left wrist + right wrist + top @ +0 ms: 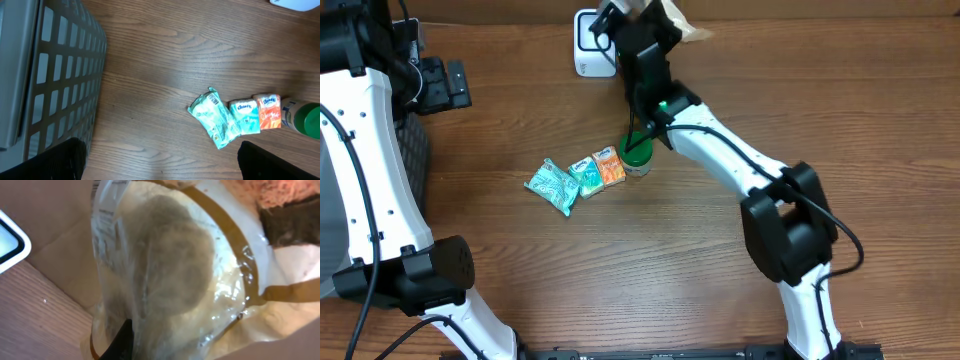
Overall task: Scan the item barcode
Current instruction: 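Hold the bag's label up to the barcode scanner with the right gripper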
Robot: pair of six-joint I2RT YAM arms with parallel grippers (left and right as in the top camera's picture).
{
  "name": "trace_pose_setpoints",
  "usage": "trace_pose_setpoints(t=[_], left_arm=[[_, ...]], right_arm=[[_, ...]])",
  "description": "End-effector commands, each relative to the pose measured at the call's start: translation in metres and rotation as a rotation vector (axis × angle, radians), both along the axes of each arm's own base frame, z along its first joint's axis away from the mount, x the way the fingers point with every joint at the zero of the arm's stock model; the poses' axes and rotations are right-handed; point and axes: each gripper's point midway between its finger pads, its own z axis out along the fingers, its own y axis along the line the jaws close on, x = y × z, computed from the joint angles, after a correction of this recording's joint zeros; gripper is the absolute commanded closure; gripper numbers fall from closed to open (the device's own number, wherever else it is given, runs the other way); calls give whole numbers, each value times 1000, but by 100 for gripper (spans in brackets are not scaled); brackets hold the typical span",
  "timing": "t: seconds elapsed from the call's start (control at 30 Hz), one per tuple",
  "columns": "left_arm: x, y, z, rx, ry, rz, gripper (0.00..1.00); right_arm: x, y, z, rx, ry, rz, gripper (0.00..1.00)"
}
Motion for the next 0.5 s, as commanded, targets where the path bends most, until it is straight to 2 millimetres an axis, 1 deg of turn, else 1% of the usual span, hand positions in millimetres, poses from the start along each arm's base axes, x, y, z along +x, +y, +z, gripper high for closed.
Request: trace_pose_setpoints(t=[0.0, 0.1, 0.2, 0.37, 0.43, 0.47], left_arm=[[-1, 2, 2, 7, -4, -13, 1], [-1, 2, 2, 7, -3, -13, 1], [-1, 2, 2, 7, -3, -13, 1], [-1, 2, 2, 7, -3, -13, 1], [-1, 2, 2, 7, -4, -13, 0], [-1, 2, 2, 7, -4, -13, 0]], right_arm=[[7, 20, -3, -168, -23, 97, 96], [12, 29, -15, -216, -30, 141, 96], [18, 34, -24, -266, -61, 151, 96], [27, 40, -50, -294, -70, 187, 96], [28, 42, -62, -332, -55, 202, 96], [30, 43, -72, -364, -46, 211, 96]])
